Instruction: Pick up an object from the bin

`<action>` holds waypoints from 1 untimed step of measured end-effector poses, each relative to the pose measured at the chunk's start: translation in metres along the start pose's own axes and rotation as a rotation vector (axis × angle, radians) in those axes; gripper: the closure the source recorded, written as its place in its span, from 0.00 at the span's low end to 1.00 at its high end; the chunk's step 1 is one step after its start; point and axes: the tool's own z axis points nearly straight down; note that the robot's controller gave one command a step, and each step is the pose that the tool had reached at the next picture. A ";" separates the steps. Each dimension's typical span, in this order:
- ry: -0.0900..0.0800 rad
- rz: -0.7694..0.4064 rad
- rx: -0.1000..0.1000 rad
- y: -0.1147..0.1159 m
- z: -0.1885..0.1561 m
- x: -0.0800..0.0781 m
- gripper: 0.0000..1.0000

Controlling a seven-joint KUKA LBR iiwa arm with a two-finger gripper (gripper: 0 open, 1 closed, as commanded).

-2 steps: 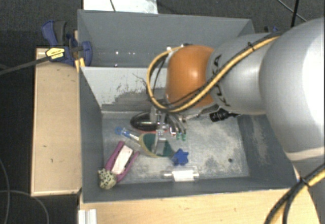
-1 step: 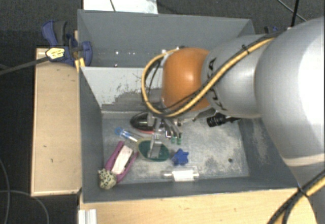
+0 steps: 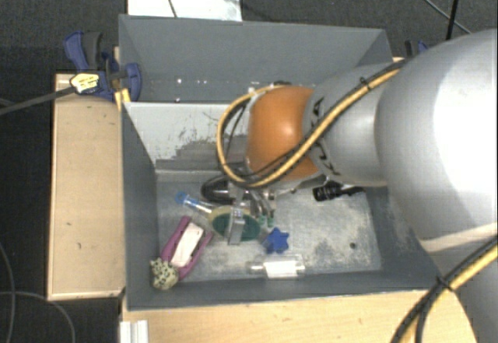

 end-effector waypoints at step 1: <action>-0.012 0.004 -0.005 0.002 -0.005 -0.004 0.00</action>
Offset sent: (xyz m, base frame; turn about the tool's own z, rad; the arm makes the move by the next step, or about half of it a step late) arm 0.0000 0.0000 0.0000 0.0000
